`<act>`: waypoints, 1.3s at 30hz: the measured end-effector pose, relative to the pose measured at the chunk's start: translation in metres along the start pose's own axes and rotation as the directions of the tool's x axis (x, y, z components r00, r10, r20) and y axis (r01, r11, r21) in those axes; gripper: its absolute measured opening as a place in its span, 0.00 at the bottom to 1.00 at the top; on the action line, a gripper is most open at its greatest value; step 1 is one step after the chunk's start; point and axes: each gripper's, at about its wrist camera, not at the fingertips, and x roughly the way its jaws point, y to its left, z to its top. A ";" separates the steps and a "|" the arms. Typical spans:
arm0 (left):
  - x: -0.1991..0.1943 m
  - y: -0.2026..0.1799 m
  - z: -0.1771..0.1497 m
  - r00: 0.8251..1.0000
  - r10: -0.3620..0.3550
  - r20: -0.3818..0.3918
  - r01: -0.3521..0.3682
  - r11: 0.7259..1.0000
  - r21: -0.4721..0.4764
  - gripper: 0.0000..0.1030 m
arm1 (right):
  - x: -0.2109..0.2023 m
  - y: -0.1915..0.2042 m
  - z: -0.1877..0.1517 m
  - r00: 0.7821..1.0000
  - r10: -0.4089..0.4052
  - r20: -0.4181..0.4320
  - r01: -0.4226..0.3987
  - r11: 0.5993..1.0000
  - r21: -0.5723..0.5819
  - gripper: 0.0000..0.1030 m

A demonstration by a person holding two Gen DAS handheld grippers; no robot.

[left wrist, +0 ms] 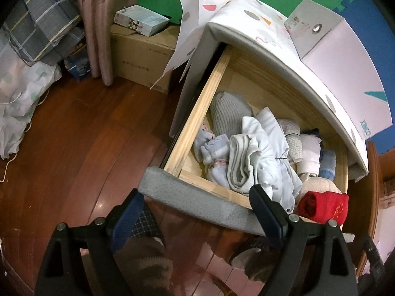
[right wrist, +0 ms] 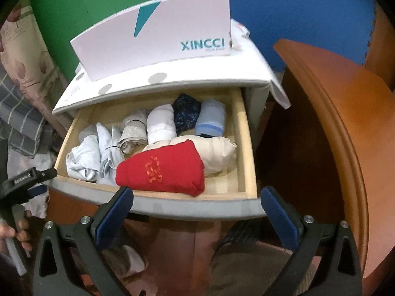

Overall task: Take underwear out of drawer
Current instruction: 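Lower both tools into the open drawer toward the rolled garments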

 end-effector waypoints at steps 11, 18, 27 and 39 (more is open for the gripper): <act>-0.015 -0.019 -0.023 0.987 0.142 0.075 -0.153 0.974 0.170 0.89 | 0.009 -0.002 0.004 0.993 0.021 -0.113 -0.021 1.000 0.000 0.99; -0.010 -0.016 -0.013 0.992 0.128 0.007 -0.127 0.978 0.165 0.89 | 0.011 -0.006 0.007 0.990 0.026 -0.140 -0.024 1.000 0.019 0.99; -0.004 -0.029 -0.012 0.977 0.210 0.017 -0.209 0.952 0.224 0.88 | 0.028 0.003 0.021 0.964 0.064 -0.260 -0.062 0.998 0.016 0.99; -0.027 -0.045 0.003 0.985 0.167 0.047 -0.174 0.946 0.274 0.87 | 0.067 0.025 0.037 0.913 0.108 -0.394 -0.078 0.993 0.092 1.00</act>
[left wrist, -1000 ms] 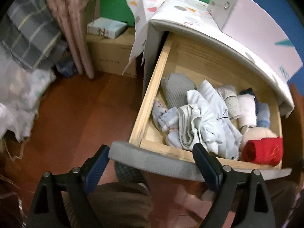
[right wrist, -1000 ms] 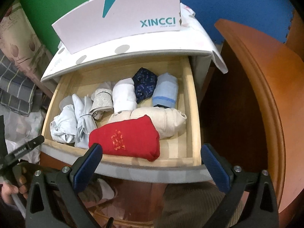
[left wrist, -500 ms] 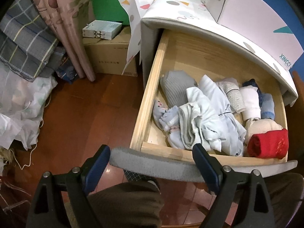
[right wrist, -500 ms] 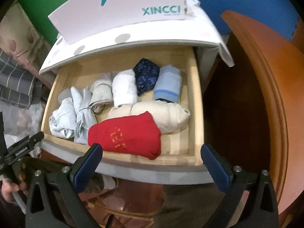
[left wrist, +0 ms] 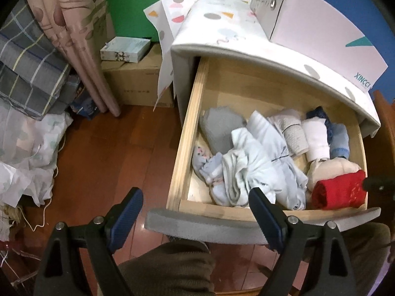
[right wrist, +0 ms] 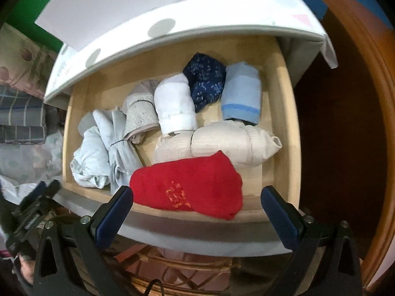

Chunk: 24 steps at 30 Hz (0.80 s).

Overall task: Take underwear out of drawer
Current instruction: 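Lower both tools into the open drawer toward the rolled garments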

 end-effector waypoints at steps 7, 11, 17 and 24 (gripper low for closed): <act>0.004 -0.006 0.011 0.998 -0.042 -0.035 0.042 0.999 0.011 0.87 | 0.023 0.010 0.006 0.998 -0.025 -0.061 0.028 0.999 0.046 1.00; 0.010 -0.010 0.015 0.998 -0.050 -0.046 0.050 0.999 0.015 0.87 | 0.042 0.015 0.007 0.993 -0.072 -0.091 0.077 0.996 0.053 1.00; 0.023 -0.016 0.022 0.996 -0.050 -0.078 0.051 0.999 0.014 0.87 | 0.063 0.029 0.007 0.982 -0.161 -0.098 0.160 0.987 -0.013 1.00; 0.039 -0.026 0.028 0.988 -0.076 -0.134 0.077 0.997 0.002 0.87 | 0.077 0.031 0.010 0.975 -0.187 -0.120 0.184 0.982 -0.036 0.99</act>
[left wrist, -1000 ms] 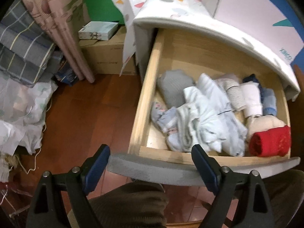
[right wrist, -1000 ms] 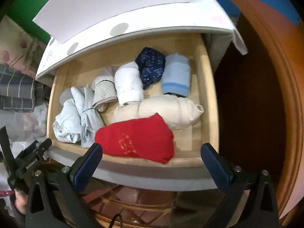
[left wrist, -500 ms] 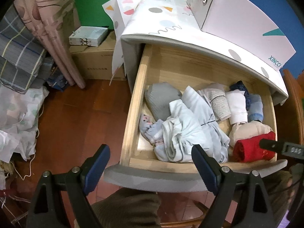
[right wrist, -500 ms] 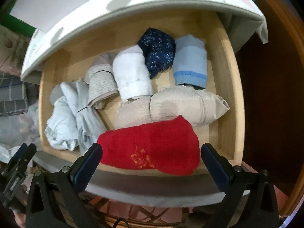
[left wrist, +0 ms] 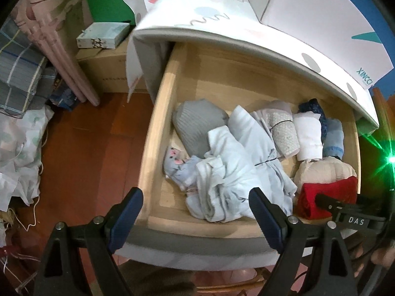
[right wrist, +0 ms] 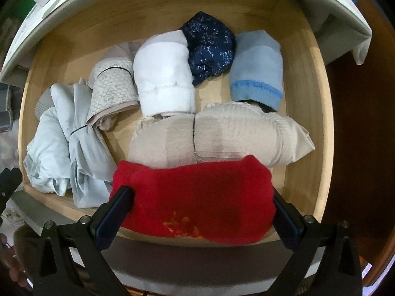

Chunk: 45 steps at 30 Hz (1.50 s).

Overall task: Take underwear out of drawer
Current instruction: 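Lower both tools into the open drawer toward the rolled garments, then grasp the light blue garment with the left tool while the right tool grasps the red garment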

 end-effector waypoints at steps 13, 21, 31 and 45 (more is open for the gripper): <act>0.022 -0.019 0.012 0.997 -0.022 -0.080 0.020 1.000 -0.016 0.87 | 0.004 -0.012 -0.008 0.999 0.041 0.027 -0.041 0.999 -0.002 0.53; 0.036 -0.034 0.012 0.996 -0.011 -0.091 0.011 1.000 0.001 0.87 | -0.010 -0.014 -0.011 0.998 0.010 0.069 -0.008 0.999 -0.032 0.51; 0.057 -0.045 0.017 0.995 0.022 -0.098 -0.023 1.000 -0.014 0.61 | -0.013 -0.026 -0.010 0.998 0.045 0.053 -0.044 0.999 -0.027 0.51; 0.034 -0.040 0.015 0.999 -0.033 -0.039 0.035 0.999 0.036 0.38 | -0.021 -0.041 -0.017 0.996 0.072 0.061 -0.071 0.997 -0.019 0.51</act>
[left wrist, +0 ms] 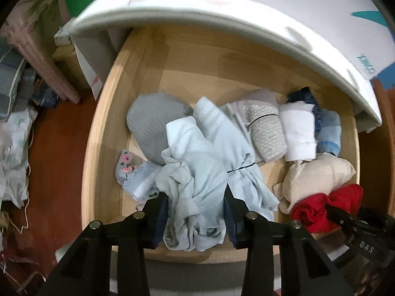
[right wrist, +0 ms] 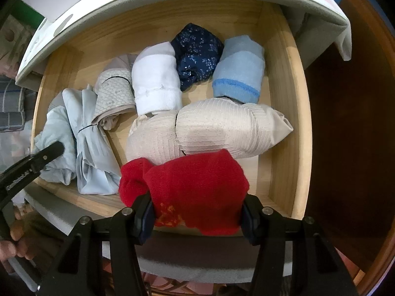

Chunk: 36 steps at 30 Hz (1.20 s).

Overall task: Take underwear out of drawer
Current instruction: 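Grasp the light blue garment with the left tool while the right tool grasps the red garment, then lift the light blue garment into the white box and release with left tool while right holds red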

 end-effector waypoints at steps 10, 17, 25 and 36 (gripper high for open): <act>-0.028 0.004 -0.012 0.995 0.008 0.096 -0.012 0.999 0.050 0.38 | -0.014 0.001 -0.006 0.999 0.005 0.049 -0.005 1.000 -0.018 0.51; -0.031 0.015 -0.022 0.991 0.009 0.137 -0.016 0.998 0.054 0.38 | -0.021 -0.004 -0.011 0.997 0.005 0.074 -0.004 1.000 -0.015 0.50; -0.043 0.017 -0.023 0.984 -0.018 0.175 0.007 0.998 0.062 0.38 | -0.015 -0.002 -0.013 0.997 -0.019 0.076 0.021 0.999 -0.026 0.50; -0.138 0.010 0.021 0.942 -0.088 0.324 0.057 0.993 0.104 0.38 | 0.001 -0.007 -0.017 0.994 0.011 0.110 -0.005 0.998 -0.060 0.50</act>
